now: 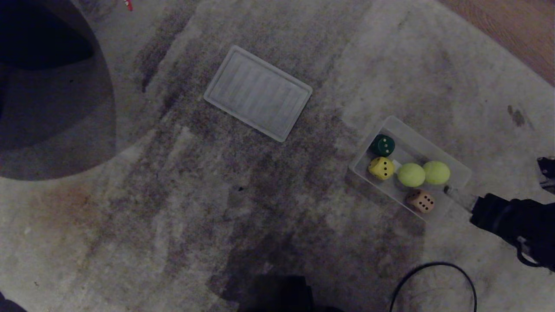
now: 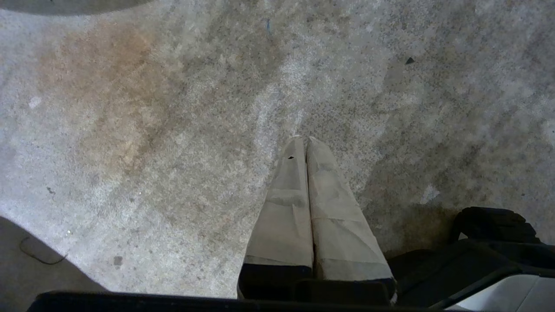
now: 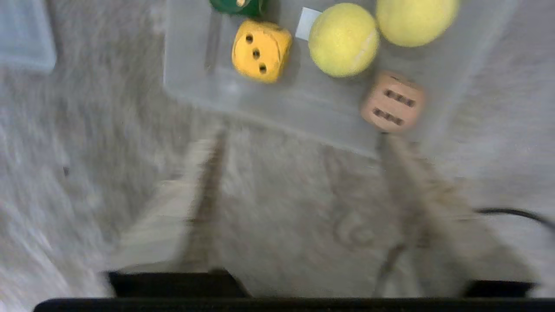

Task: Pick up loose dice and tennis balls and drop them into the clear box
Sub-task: Pick up toys out of the box

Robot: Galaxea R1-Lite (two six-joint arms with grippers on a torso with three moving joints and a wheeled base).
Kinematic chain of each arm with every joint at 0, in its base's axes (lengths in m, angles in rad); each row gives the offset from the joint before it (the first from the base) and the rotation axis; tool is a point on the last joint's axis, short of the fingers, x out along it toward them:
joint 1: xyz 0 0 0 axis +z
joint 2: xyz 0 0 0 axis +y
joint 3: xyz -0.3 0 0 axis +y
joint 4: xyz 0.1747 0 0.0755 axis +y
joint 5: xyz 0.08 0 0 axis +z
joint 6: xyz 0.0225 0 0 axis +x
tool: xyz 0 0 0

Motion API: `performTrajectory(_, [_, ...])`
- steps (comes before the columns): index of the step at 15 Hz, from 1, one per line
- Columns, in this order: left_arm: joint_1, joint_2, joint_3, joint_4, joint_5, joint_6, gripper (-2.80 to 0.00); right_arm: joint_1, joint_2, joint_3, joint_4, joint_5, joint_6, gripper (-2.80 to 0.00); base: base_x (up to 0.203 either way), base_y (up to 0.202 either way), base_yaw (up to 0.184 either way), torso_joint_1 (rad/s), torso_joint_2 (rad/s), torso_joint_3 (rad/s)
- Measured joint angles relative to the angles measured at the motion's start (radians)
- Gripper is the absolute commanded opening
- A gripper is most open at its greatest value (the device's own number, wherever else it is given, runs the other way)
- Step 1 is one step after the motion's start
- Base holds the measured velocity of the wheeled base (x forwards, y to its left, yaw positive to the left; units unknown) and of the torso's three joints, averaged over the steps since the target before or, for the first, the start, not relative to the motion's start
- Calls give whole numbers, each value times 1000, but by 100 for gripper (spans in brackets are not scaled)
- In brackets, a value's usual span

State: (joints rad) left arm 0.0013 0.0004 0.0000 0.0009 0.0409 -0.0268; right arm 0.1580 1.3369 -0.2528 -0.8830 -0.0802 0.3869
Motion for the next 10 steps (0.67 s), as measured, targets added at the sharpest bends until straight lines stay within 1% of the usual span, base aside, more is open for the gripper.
performTrajectory(2, [0,0,0,0,0,0,-280,1,-152,45,116,-2,-54,-280,0,0,0,0,0,0])
performTrajectory(5, [0,0,0,0,0,0,-280,-13,-414,86,383,-5,-129,-280,0,0,0,0,0,0])
performTrajectory(8, [0,0,0,0,0,0,-280,-57,-666,157,645,-2,-245,-280,0,0,0,0,0,0])
performTrajectory(10, [0,0,0,0,0,0,-280,-98,-830,206,768,30,-305,-280,0,0,0,0,0,0])
